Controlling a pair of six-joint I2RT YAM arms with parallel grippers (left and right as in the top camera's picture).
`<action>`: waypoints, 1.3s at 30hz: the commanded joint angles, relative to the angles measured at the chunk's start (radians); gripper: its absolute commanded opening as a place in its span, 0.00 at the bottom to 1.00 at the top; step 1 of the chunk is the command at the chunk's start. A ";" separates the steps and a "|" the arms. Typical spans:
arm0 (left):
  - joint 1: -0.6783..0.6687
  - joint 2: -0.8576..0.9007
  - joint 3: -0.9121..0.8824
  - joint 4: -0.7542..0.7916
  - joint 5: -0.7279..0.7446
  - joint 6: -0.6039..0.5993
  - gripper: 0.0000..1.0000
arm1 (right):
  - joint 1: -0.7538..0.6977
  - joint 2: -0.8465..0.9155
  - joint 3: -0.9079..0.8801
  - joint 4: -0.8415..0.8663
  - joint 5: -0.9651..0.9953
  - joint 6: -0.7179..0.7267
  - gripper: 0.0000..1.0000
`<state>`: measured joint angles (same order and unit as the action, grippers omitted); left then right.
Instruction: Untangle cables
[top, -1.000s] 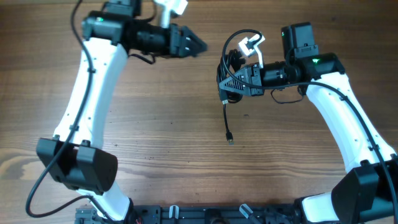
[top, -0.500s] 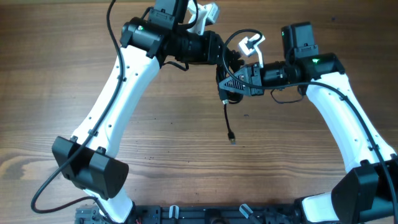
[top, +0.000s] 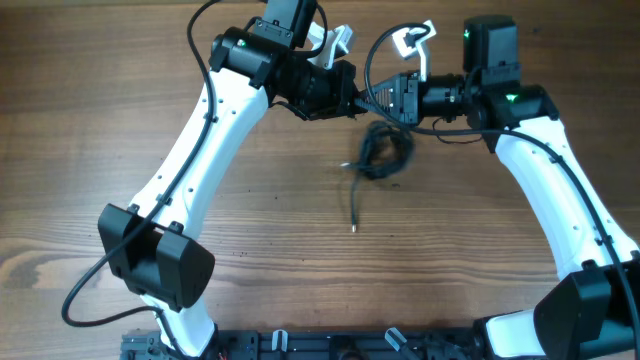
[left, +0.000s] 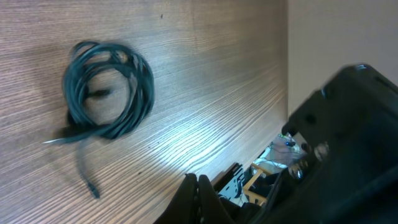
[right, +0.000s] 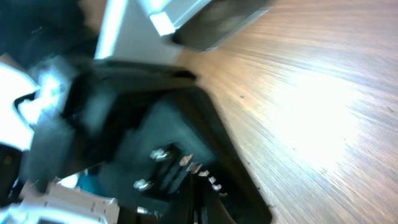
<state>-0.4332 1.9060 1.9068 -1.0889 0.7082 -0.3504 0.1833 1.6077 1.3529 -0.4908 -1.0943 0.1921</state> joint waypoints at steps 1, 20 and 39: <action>0.012 0.011 0.008 -0.001 -0.036 -0.002 0.04 | -0.027 -0.022 0.018 -0.065 0.232 0.133 0.04; -0.053 0.284 0.008 0.183 -0.166 0.088 0.54 | -0.143 -0.020 0.014 -0.385 0.933 0.221 0.61; -0.186 0.469 0.008 0.238 -0.219 0.225 0.40 | -0.143 -0.008 0.013 -0.408 0.929 0.200 0.64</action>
<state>-0.5880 2.3524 1.9068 -0.8780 0.5388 -0.1089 0.0376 1.6077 1.3590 -0.8944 -0.1753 0.4133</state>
